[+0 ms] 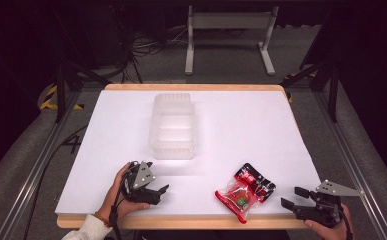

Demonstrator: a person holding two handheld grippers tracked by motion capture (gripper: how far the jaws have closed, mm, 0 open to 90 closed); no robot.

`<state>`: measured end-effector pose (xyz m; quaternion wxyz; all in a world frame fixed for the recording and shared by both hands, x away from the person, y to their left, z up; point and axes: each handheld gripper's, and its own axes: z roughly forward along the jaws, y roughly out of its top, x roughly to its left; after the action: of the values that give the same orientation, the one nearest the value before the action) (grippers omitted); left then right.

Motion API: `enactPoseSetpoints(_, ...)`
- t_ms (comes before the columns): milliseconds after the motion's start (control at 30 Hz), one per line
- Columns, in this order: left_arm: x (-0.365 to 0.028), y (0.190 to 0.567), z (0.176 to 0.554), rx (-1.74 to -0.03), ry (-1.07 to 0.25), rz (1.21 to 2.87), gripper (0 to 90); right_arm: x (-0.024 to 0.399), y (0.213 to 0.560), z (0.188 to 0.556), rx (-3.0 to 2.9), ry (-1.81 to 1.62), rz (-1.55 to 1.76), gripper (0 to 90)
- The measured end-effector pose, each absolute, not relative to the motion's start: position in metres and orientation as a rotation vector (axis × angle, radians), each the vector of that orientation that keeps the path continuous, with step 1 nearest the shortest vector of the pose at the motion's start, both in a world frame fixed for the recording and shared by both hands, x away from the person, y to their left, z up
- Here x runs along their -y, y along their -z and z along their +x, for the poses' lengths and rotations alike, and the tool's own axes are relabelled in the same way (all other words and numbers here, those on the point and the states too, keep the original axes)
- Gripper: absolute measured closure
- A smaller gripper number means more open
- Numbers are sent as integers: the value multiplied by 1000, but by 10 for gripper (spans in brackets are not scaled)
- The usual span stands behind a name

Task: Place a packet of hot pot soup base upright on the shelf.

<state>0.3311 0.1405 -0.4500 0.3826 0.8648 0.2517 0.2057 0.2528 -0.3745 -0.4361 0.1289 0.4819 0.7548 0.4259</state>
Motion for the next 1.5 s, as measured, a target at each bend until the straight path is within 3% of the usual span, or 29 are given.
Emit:
enactPoseSetpoints(233, -134, 449, 331, -609, -471, 2201, 117, 357, 443, 252, -2296, -1211, 1354, 228)
enactPoseSetpoints(533, -111, 444, 339, -543, -245, 2176, 138, 333, 444, 264, -2357, -1251, 1353, 219)
enactPoseSetpoints(900, -28, 439, 359, -372, 26, 2229, 148, 315, 444, 288, -2382, -1345, 1420, 238)
enactPoseSetpoints(1033, 6, 441, 372, -375, 102, 2247, 162, 308, 445, 295, -2382, -1384, 1434, 360)
enactPoseSetpoints(1100, 17, 443, 375, -359, 110, 2267, 161, 305, 447, 298, -2366, -1380, 1432, 522)
enactPoseSetpoints(1167, 25, 446, 378, -379, 146, 2263, 171, 304, 446, 299, -2358, -1403, 1423, 630)
enactPoseSetpoints(1200, 25, 446, 378, -379, 146, 2263, 171, 304, 446, 299, -2358, -1403, 1423, 630)
enactPoseSetpoints(1267, 28, 447, 380, -396, 171, 2250, 151, 304, 444, 299, -2327, -1439, 1410, 757)
enactPoseSetpoints(1500, 22, 437, 383, -400, 206, 2165, 207, 299, 430, 294, -2283, -1570, 1283, 898)
